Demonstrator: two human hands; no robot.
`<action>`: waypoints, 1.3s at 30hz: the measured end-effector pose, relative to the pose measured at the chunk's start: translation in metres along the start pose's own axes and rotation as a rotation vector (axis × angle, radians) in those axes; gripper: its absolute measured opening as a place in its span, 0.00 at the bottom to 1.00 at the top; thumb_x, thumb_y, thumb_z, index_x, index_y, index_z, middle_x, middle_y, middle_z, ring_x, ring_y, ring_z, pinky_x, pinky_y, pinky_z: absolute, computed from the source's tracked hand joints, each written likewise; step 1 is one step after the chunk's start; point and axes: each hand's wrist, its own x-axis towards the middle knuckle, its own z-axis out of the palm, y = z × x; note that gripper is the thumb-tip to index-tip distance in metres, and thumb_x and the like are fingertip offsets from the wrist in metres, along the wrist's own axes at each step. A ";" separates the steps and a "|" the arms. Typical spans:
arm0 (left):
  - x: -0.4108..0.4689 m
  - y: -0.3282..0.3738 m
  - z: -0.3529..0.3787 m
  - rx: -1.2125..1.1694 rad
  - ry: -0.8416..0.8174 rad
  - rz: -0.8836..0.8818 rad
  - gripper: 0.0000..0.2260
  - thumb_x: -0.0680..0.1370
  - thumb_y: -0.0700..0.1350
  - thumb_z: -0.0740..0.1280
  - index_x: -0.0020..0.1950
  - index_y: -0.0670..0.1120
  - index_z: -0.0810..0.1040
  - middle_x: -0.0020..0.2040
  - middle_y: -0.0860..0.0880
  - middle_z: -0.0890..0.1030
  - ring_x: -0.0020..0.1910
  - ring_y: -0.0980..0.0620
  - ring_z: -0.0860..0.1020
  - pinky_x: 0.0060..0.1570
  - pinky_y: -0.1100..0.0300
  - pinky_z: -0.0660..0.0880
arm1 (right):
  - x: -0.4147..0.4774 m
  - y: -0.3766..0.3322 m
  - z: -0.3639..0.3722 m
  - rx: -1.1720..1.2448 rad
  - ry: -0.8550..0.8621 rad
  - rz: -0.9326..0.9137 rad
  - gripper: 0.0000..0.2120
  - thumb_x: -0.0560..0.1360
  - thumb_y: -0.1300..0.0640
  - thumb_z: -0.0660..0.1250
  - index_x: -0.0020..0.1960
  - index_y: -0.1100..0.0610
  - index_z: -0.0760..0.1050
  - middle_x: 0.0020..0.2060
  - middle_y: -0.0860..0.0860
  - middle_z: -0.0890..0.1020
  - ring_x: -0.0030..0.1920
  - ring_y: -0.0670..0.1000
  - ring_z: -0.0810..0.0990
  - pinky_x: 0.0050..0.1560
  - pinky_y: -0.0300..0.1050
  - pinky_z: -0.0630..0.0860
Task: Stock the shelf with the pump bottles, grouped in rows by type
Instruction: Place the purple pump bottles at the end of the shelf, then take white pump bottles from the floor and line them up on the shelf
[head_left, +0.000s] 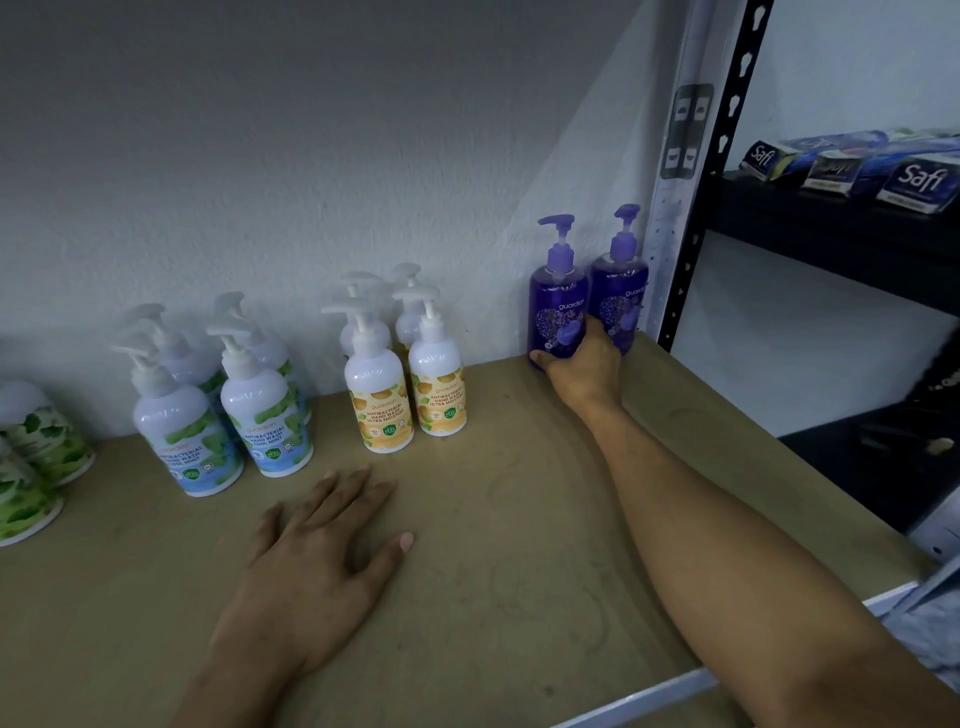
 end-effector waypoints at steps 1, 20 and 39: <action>0.000 0.000 0.000 -0.002 0.001 -0.001 0.42 0.65 0.81 0.33 0.77 0.70 0.55 0.79 0.68 0.49 0.78 0.66 0.43 0.79 0.48 0.45 | 0.000 0.001 0.000 0.001 0.003 0.002 0.32 0.67 0.55 0.81 0.66 0.58 0.72 0.60 0.55 0.80 0.60 0.54 0.79 0.56 0.40 0.72; 0.000 -0.001 0.000 -0.002 0.005 0.010 0.41 0.66 0.80 0.34 0.77 0.70 0.55 0.79 0.68 0.49 0.78 0.66 0.43 0.79 0.48 0.46 | -0.004 0.002 -0.003 0.000 0.002 -0.018 0.31 0.68 0.55 0.80 0.67 0.58 0.72 0.61 0.55 0.80 0.60 0.53 0.78 0.57 0.40 0.71; -0.005 -0.001 0.001 -0.023 -0.005 0.002 0.36 0.73 0.75 0.45 0.79 0.64 0.58 0.81 0.61 0.54 0.80 0.60 0.49 0.78 0.44 0.48 | -0.110 -0.005 -0.051 -0.656 -0.430 -0.282 0.33 0.77 0.37 0.61 0.77 0.50 0.62 0.75 0.53 0.67 0.74 0.55 0.65 0.74 0.54 0.62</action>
